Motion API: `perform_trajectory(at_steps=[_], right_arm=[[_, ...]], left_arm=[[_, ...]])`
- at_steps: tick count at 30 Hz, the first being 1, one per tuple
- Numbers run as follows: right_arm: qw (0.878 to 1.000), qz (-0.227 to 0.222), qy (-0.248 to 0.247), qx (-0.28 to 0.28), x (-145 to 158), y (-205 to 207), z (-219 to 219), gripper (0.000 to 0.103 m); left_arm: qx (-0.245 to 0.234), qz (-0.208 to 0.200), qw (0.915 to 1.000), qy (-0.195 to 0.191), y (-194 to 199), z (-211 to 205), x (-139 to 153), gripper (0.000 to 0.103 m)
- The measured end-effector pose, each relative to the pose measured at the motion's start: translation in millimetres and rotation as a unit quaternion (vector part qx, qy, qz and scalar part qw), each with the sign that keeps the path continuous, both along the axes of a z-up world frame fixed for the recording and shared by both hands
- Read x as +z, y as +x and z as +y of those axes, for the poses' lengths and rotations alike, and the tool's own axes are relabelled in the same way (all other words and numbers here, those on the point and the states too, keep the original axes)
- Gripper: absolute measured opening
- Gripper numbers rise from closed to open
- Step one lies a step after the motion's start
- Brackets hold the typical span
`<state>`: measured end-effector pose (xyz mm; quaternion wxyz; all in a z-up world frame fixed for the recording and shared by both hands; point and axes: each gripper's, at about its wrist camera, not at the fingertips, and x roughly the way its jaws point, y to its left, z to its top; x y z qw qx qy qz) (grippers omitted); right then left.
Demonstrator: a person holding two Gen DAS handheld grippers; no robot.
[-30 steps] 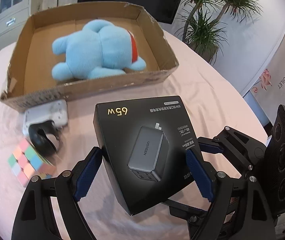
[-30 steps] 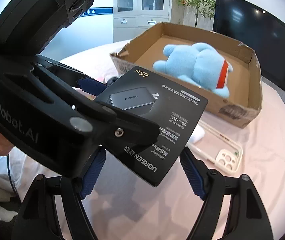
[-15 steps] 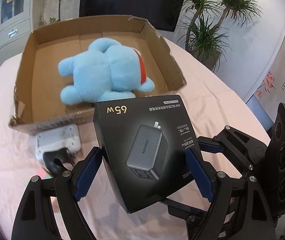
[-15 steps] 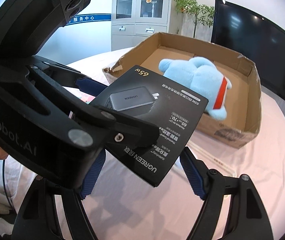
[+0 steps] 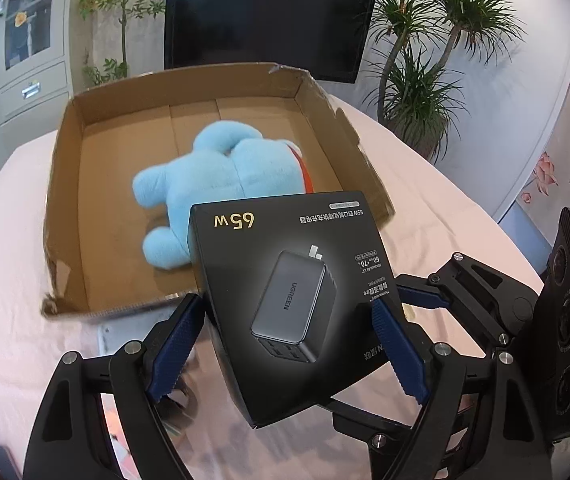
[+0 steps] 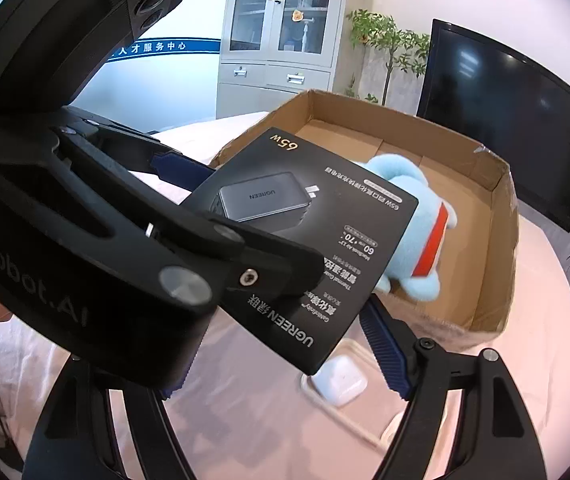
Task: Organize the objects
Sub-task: 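Carry the black charger box over the cardboard box with the right gripper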
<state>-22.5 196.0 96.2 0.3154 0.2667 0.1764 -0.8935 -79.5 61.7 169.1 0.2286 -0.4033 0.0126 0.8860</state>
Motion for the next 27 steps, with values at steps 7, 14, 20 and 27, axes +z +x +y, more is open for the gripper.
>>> perform_trajectory(at_steps=[7,14,20,27], right_arm=[[1.0,0.009,-0.002,0.007,9,-17,-11,0.076],[1.0,0.012,-0.01,0.016,13,-34,-26,0.076],[1.0,0.01,-0.01,0.02,11,-56,-45,0.076],[1.0,0.008,-0.002,0.027,9,-90,-68,0.076]], left_arm=[[0.014,0.012,0.9998,0.002,-12,-8,7,0.086],[0.034,0.021,0.9992,-0.005,-27,-18,11,0.086],[0.047,0.021,0.9986,-0.012,-49,-32,7,0.086],[0.064,0.016,0.9977,-0.017,-84,-53,0,0.086]])
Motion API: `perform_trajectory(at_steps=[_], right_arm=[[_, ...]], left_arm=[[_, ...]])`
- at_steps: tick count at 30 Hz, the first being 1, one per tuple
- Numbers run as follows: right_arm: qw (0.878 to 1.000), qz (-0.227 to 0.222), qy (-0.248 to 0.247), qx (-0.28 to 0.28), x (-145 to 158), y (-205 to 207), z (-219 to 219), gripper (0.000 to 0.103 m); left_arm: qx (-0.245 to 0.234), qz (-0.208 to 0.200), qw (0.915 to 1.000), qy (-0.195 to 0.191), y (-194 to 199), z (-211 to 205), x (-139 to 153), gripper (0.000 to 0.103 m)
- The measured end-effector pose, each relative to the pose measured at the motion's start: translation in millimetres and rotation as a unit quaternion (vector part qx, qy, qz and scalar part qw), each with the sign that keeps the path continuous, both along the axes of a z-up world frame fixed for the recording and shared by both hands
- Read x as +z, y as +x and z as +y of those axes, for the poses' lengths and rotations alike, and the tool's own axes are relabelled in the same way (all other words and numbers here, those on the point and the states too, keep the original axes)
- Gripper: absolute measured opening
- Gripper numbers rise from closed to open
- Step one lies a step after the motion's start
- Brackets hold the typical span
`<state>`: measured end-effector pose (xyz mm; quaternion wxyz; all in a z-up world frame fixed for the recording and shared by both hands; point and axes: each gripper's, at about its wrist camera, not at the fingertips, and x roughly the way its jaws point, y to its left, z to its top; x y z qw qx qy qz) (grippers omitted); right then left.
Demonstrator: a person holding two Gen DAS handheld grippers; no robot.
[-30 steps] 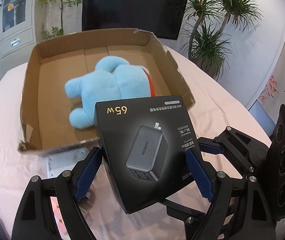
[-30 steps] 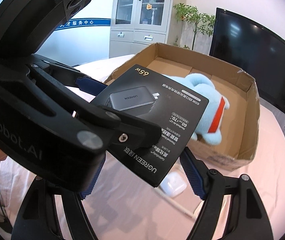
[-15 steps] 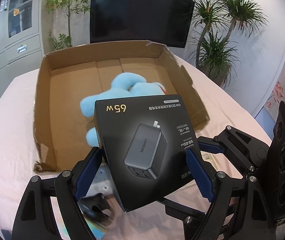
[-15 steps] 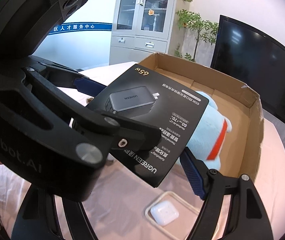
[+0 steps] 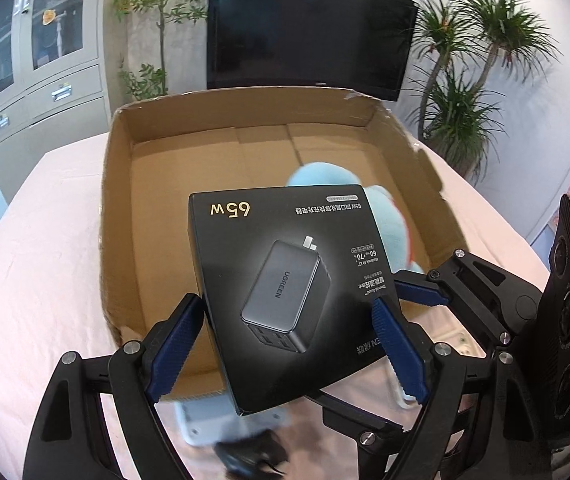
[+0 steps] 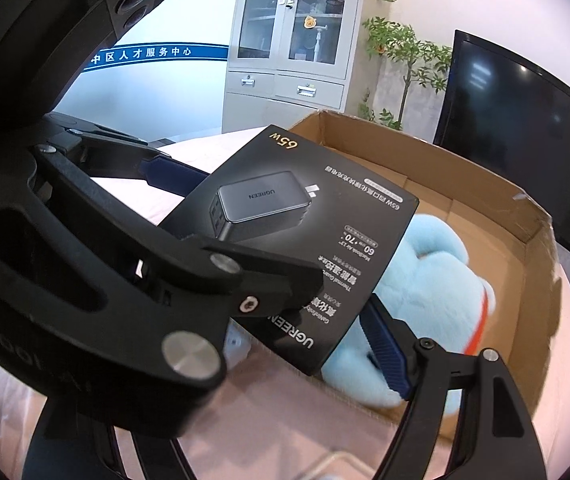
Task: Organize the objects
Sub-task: 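Carry the black charger box over the cardboard box with the right gripper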
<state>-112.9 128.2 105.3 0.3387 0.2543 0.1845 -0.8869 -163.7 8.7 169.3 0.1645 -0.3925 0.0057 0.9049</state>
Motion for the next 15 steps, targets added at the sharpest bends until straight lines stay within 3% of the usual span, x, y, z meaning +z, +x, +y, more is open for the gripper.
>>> perform_trajectory(at_steps=[7,15], right_arm=[[1.0,-0.01,0.013,0.006,-7,-29,-34,0.076],[0.997,-0.037,0.059,0.019,-34,-38,-67,0.076]], left_arm=[[0.02,-0.017,0.9996,0.005,-31,-28,-15,0.086],[0.073,-0.081,0.9939,0.016,-56,-57,-66,0.086]])
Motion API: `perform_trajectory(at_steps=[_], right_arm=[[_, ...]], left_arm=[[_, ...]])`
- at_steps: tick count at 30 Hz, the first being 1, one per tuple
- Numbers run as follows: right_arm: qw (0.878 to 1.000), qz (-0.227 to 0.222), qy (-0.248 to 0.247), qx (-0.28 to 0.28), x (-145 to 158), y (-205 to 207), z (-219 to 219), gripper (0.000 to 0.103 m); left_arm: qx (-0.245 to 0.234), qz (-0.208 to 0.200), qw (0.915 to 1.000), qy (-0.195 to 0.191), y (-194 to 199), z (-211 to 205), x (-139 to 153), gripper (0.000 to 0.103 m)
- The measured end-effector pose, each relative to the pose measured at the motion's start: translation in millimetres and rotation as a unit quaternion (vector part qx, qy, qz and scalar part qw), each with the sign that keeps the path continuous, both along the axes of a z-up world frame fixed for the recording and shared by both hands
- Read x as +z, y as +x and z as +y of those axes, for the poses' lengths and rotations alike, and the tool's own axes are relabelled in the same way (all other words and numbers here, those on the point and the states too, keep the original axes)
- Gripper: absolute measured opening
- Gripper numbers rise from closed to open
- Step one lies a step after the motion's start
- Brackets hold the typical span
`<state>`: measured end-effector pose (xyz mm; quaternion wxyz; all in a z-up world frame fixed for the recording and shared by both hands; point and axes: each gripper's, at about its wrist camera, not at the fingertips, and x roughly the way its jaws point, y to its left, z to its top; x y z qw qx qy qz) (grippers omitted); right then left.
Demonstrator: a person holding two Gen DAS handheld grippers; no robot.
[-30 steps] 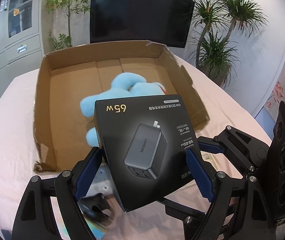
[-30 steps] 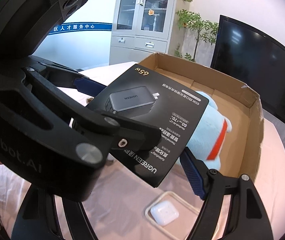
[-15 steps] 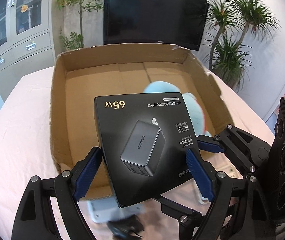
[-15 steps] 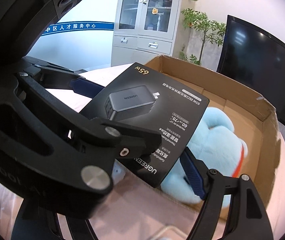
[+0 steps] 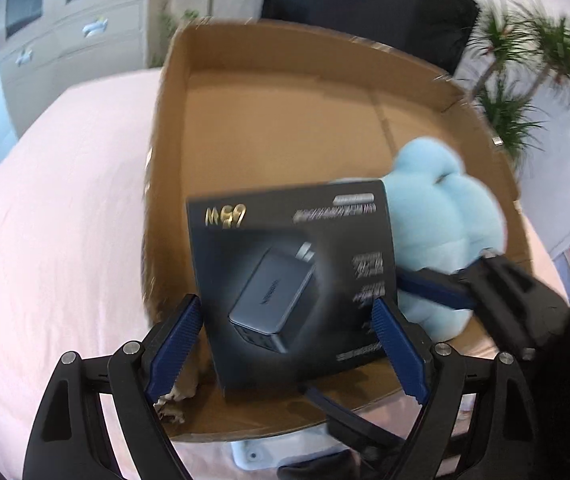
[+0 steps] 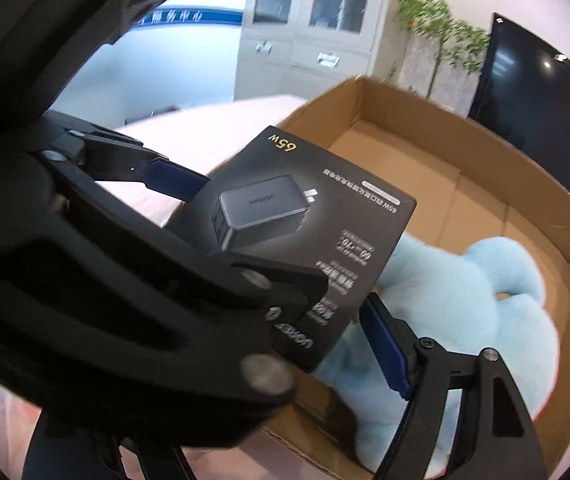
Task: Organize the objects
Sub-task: 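Carry the black charger box over the cardboard box with the right gripper, then release the charger box into the cardboard box and withdraw the right gripper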
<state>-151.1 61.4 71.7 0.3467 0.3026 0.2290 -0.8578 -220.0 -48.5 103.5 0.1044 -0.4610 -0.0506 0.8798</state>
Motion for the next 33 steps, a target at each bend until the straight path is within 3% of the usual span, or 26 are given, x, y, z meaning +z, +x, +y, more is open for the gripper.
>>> perform_trajectory(at_steps=[7,12,17,19,20,22,27,30,33], right_arm=[[0.999,0.013,-0.015,-0.034,23,19,28,0.076],[0.989,-0.002,-0.091,-0.116,51,42,116,0.08],[0.96,-0.035,-0.122,-0.249,31,57,219,0.08],[0.947,-0.073,-0.128,-0.284,7,65,252,0.075],[0.943,-0.089,-0.124,-0.295,-6,69,263,0.065],[0.938,-0.108,-0.119,-0.307,-26,76,277,0.061],[0.938,-0.133,-0.105,-0.304,-61,91,281,0.04],[0.942,-0.117,-0.085,-0.302,-61,96,283,0.039],[0.947,-0.115,-0.127,-0.271,-42,102,282,0.04]], left_arm=[[0.025,0.057,0.998,-0.007,37,10,39,0.087],[-0.023,0.069,0.9972,0.015,81,59,50,0.091],[-0.092,0.041,0.9944,0.033,121,133,12,0.091],[-0.104,0.022,0.9941,0.022,123,157,-7,0.091],[-0.103,0.015,0.9944,0.017,125,168,-20,0.091],[-0.092,-0.001,0.9957,0.003,121,181,-40,0.09],[-0.053,-0.043,0.9976,0.011,107,182,-76,0.064],[-0.056,-0.051,0.9968,0.027,114,181,-84,0.064],[-0.057,-0.047,0.9963,0.043,123,177,-84,0.064]])
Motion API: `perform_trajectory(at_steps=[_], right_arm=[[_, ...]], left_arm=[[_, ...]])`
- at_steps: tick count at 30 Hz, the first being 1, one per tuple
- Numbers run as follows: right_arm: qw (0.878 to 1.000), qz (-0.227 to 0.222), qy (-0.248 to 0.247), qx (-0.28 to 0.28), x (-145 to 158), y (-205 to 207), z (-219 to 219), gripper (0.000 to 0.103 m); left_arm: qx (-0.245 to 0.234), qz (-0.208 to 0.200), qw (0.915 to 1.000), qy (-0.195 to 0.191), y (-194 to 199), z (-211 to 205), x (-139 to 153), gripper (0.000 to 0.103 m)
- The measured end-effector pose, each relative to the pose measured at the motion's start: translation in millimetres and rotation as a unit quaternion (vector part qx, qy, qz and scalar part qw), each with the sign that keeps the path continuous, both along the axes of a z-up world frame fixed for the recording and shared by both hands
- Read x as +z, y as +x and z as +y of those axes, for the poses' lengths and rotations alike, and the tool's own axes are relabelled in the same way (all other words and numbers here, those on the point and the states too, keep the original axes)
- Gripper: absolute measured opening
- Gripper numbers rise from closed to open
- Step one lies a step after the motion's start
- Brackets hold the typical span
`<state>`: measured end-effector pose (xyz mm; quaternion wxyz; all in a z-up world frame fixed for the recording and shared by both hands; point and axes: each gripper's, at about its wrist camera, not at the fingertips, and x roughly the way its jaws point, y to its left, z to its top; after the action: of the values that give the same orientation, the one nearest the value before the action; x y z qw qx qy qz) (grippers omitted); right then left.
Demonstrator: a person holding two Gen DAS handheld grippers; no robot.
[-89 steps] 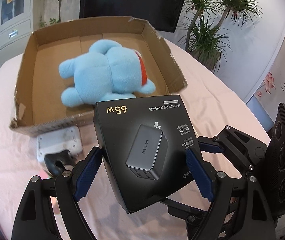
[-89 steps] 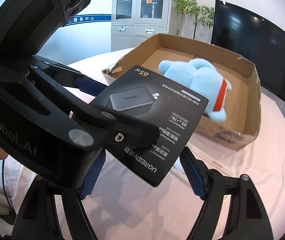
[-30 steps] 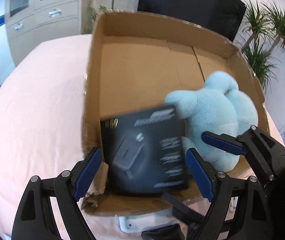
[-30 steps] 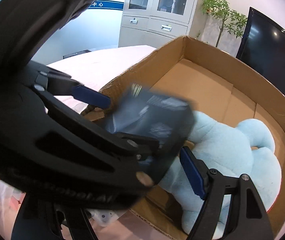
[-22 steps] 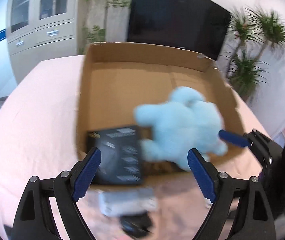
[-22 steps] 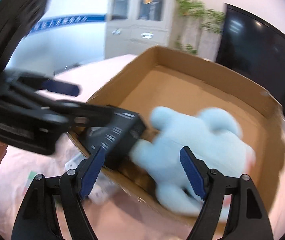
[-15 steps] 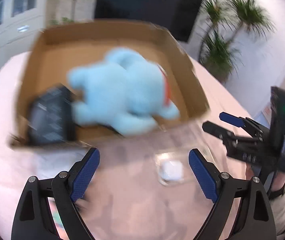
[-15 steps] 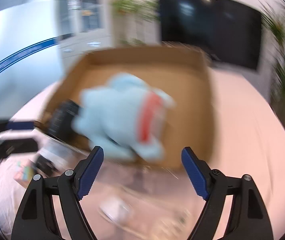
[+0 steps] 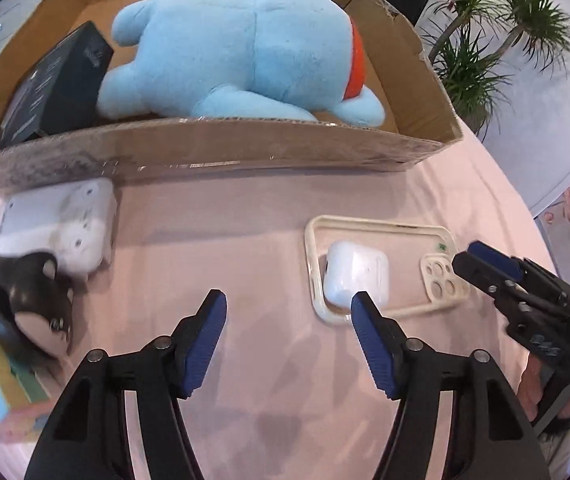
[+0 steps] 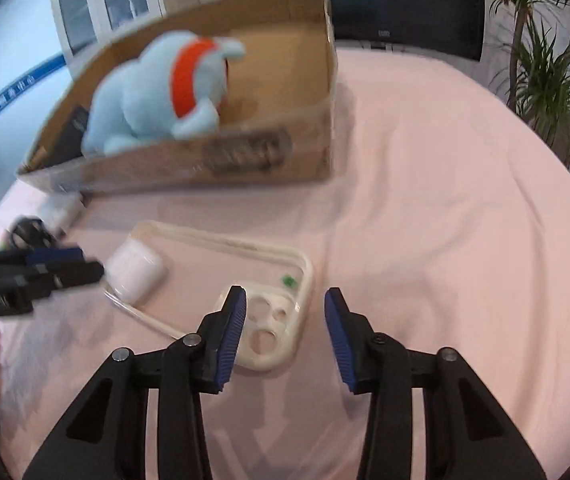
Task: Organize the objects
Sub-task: 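Release the charger box into the cardboard box and withdraw the right gripper, then grasp the white earbud case with the right gripper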
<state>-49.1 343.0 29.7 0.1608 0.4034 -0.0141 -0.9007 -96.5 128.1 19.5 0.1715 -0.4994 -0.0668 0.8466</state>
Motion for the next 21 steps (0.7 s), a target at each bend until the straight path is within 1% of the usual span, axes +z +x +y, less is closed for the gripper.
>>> perform_trajectory(at_steps=[1,2,3,4,5,7,8,11,12,14,15,17,19,21], right_arm=[[0.999,-0.003,-0.025,0.027,5,0,-5,0.041],[0.998,-0.003,-0.038,0.054,8,0,-12,0.047],[0.997,0.002,-0.034,0.073,10,-1,-23,0.053],[0.997,0.003,-0.027,0.078,11,-3,-31,0.06],[0.996,0.003,-0.018,0.093,10,-6,-43,0.06],[0.993,-0.007,-0.023,0.118,6,-14,-62,0.06],[0.992,-0.011,-0.022,0.122,3,-18,-70,0.06],[0.991,-0.037,0.006,0.131,-16,-29,-86,0.061],[0.99,-0.037,0.014,0.133,-22,-29,-89,0.057],[0.989,-0.032,0.035,0.137,-22,-28,-94,0.05],[0.99,-0.028,0.046,0.127,-20,-27,-92,0.049],[0.991,-0.023,0.043,0.127,-17,-23,-89,0.049],[0.991,-0.008,0.029,0.127,-5,-11,-90,0.049],[0.986,-0.005,0.001,0.168,3,11,-95,0.049]], left_arm=[[0.0,0.001,1.0,0.007,2,-3,0,0.064],[0.001,0.002,0.9999,0.012,5,-6,1,0.064],[0.001,0.003,0.9998,0.018,8,-9,2,0.064],[0.003,0.004,0.9997,0.023,11,-13,3,0.064],[0.005,0.007,0.9996,0.026,16,-18,4,0.064],[0.005,0.009,0.9995,0.029,22,-24,4,0.065],[0.005,0.009,0.9994,0.034,27,-29,3,0.065],[0.007,0.004,0.9992,0.04,35,-40,-1,0.067],[0.008,0.001,0.9992,0.039,36,-43,-3,0.067],[0.008,-0.007,0.9992,0.038,39,-47,-7,0.067],[0.006,-0.009,0.9992,0.039,40,-48,-9,0.067],[-0.002,-0.01,0.9991,0.041,47,-53,-8,0.067],[-0.012,-0.006,0.9988,0.047,57,-57,0,0.067],[-0.029,-0.002,0.9981,0.054,68,-61,10,0.067]])
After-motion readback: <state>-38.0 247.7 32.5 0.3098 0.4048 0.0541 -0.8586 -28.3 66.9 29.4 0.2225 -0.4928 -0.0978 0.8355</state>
